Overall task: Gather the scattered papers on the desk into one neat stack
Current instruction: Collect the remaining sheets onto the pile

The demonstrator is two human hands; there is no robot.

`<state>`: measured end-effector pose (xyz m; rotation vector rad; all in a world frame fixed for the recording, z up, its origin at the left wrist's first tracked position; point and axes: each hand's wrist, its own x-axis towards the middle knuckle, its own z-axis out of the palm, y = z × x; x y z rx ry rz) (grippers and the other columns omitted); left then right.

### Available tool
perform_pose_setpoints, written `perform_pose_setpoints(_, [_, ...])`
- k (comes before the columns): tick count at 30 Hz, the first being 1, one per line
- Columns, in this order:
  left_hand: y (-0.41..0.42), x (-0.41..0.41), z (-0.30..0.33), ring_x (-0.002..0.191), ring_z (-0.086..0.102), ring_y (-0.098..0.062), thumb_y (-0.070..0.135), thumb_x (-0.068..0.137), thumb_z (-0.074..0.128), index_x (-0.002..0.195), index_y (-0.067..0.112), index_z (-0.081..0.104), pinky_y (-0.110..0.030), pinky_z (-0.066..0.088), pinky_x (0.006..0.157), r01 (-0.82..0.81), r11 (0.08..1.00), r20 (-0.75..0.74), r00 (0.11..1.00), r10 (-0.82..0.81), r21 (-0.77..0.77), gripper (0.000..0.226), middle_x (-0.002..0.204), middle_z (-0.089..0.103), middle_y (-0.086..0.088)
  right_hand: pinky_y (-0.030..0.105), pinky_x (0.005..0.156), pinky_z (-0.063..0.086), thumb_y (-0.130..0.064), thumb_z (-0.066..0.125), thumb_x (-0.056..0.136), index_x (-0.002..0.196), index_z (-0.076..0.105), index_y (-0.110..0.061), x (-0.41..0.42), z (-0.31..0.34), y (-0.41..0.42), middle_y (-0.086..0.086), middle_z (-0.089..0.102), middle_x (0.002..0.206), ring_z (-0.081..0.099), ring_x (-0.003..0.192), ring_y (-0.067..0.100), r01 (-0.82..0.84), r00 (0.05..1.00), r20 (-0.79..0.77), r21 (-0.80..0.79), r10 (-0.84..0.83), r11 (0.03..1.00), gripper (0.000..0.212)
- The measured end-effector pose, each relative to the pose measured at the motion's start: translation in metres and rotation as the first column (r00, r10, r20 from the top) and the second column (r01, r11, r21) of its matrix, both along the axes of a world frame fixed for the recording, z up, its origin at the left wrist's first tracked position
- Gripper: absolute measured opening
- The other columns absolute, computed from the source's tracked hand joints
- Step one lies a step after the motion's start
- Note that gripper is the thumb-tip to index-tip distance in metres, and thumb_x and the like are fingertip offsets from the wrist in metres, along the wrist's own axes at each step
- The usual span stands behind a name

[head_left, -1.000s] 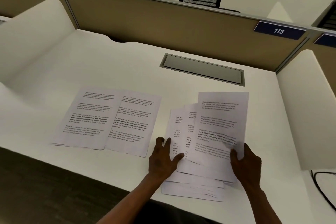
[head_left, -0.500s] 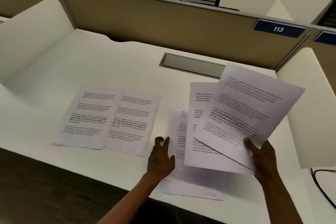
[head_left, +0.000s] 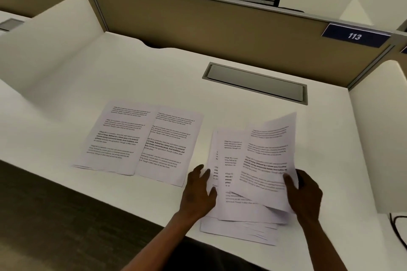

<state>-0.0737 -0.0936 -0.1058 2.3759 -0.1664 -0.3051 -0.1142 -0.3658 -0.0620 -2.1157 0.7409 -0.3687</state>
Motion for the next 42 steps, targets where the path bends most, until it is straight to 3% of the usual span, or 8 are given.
perform_pose_setpoints(6, [0.036,0.021,0.006,0.145,0.025,-0.018,0.041,0.090,0.059,0.146,0.024,0.041,-0.034,0.032,0.114,-0.212,0.976,0.145,0.968,0.203,0.049,0.061,0.155,0.030,0.000,0.038,0.083,0.054,-0.016,0.073,0.085,0.117,0.067,-0.009,0.004,0.006,-0.005,0.007,0.071,0.105,0.068,0.094,0.024,-0.059,0.997,-0.019,0.318,0.069,0.946,0.033])
perform_pose_setpoints(14, [0.076,0.040,-0.018,0.147,0.021,-0.026,0.052,0.088,0.058,0.151,0.021,0.032,-0.039,0.023,0.118,-0.194,0.930,0.106,0.980,0.169,0.313,0.074,0.158,0.027,-0.006,0.049,0.088,0.050,-0.031,0.078,0.077,0.136,0.050,-0.012,0.001,-0.031,0.009,0.020,0.065,0.110,0.059,0.103,0.039,-0.086,0.963,-0.268,-0.214,0.026,0.973,0.068])
perform_pose_setpoints(18, [0.077,0.041,-0.012,0.130,0.045,-0.029,0.034,0.086,0.066,0.146,0.015,0.042,-0.038,0.038,0.104,-0.239,0.945,0.185,0.962,0.199,0.222,0.067,0.141,0.051,-0.009,0.054,0.091,0.046,-0.029,0.080,0.074,0.135,0.052,-0.012,0.012,-0.019,0.027,0.022,0.052,0.124,0.046,0.116,0.040,-0.039,0.993,-0.116,-0.348,-0.002,0.936,0.070])
perform_pose_setpoints(22, [0.078,0.042,-0.001,0.123,0.055,-0.024,0.028,0.087,0.066,0.139,0.016,0.051,-0.035,0.043,0.105,-0.400,0.916,0.165,0.902,0.399,-0.031,0.056,0.130,0.063,-0.004,0.044,0.080,0.056,-0.041,0.076,0.077,0.120,0.059,-0.029,0.035,0.011,0.079,0.001,0.067,0.103,0.067,0.091,0.022,-0.192,0.980,-0.031,0.065,0.194,0.979,0.047])
perform_pose_setpoints(28, [0.080,0.040,0.030,0.111,0.061,-0.009,0.031,0.086,0.071,0.130,0.017,0.060,-0.014,0.043,0.095,-0.420,0.871,0.157,0.871,0.466,-0.255,0.048,0.127,0.066,0.002,0.041,0.077,0.061,-0.072,0.063,0.070,0.119,0.060,-0.025,0.087,0.026,0.172,0.003,0.073,0.102,0.074,0.088,0.021,-0.262,0.884,-0.135,0.650,0.448,0.713,0.068])
perform_pose_setpoints(32, [0.077,0.023,0.035,0.105,0.061,-0.005,0.043,0.081,0.073,0.128,0.023,0.060,-0.019,0.051,0.092,-0.302,0.931,0.157,0.929,0.336,-0.206,0.054,0.123,0.067,0.006,0.042,0.075,0.062,-0.070,0.071,0.068,0.122,0.053,-0.031,0.120,0.026,0.200,0.004,0.071,0.109,0.074,0.088,0.022,-0.256,0.879,-0.118,0.700,0.462,0.666,0.069])
perform_pose_setpoints(36, [0.084,0.019,0.041,0.106,0.059,0.002,0.065,0.069,0.073,0.128,0.030,0.060,-0.010,0.048,0.087,-0.137,0.960,-0.003,0.990,0.140,-0.243,0.070,0.126,0.064,0.014,0.027,0.068,0.055,-0.019,0.074,0.080,0.122,0.062,-0.020,0.126,0.019,0.194,0.007,0.071,0.117,0.067,0.092,0.018,-0.342,0.897,-0.083,0.494,0.435,0.800,0.044])
perform_pose_setpoints(42, [0.150,0.068,0.008,0.140,0.036,-0.028,0.051,0.086,0.062,0.142,0.017,0.048,-0.042,0.032,0.114,-0.453,0.890,0.189,0.880,0.435,0.058,0.067,0.148,0.044,-0.011,0.048,0.090,0.056,-0.006,0.077,0.079,0.119,0.064,-0.016,0.107,0.023,0.109,0.005,0.071,0.117,0.069,0.104,0.026,-0.255,0.959,0.068,0.625,0.274,0.738,0.043])
